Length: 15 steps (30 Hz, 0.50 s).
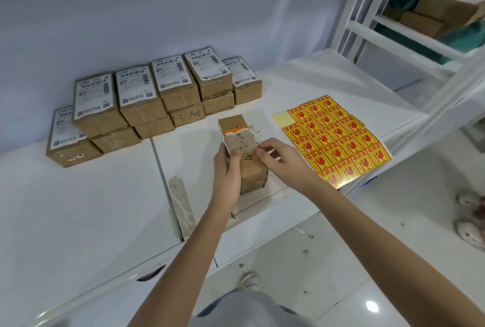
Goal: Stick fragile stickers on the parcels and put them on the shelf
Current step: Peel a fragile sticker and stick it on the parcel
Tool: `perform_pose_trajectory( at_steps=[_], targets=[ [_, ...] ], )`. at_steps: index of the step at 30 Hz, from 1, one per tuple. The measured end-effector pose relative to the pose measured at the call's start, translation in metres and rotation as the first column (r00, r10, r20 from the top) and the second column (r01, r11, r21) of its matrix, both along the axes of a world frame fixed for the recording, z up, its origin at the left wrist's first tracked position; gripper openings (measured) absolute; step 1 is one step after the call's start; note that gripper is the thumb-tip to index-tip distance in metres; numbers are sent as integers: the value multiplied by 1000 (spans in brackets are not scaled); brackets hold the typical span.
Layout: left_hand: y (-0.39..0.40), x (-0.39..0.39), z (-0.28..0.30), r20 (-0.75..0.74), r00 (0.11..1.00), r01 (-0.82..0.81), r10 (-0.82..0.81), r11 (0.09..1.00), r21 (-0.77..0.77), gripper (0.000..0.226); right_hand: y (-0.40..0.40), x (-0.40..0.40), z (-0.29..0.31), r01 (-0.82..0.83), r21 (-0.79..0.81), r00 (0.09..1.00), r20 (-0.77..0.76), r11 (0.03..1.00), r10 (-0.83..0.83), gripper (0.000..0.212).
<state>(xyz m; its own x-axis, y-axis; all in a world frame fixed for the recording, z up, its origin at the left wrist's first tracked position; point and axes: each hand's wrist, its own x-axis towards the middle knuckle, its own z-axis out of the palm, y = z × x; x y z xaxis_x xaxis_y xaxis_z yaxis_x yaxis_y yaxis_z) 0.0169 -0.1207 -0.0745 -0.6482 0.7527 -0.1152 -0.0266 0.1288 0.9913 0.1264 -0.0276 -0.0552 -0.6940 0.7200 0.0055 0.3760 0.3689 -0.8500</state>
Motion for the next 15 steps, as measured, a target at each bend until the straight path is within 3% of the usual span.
perform_pose_trajectory(
  at_steps=[7, 10, 12, 13, 15],
  targets=[
    [5, 3, -1, -53, 999, -6, 10, 997, 76, 36, 9, -1, -1, -56, -2, 998, 5, 998, 56, 20],
    [3, 1, -3, -41, 999, -29, 29, 1000, 1, 39, 18, 0, 0, -136, 62, 990, 53, 989, 133, 23],
    [0, -2, 7, -17, 995, -101, 100, 991, -89, 53, 29, 2, 1, -189, 104, 977, 119, 977, 176, 26],
    [-1, -3, 13, -69, 986, -158, 150, 979, -131, 54, 37, 2, 2, -203, 114, 973, 139, 973, 186, 27],
    [1, -2, 33, -364, 911, -272, 195, 947, -173, 52, 56, 6, 1, -220, 137, 970, 135, 966, 202, 25]
  ],
)
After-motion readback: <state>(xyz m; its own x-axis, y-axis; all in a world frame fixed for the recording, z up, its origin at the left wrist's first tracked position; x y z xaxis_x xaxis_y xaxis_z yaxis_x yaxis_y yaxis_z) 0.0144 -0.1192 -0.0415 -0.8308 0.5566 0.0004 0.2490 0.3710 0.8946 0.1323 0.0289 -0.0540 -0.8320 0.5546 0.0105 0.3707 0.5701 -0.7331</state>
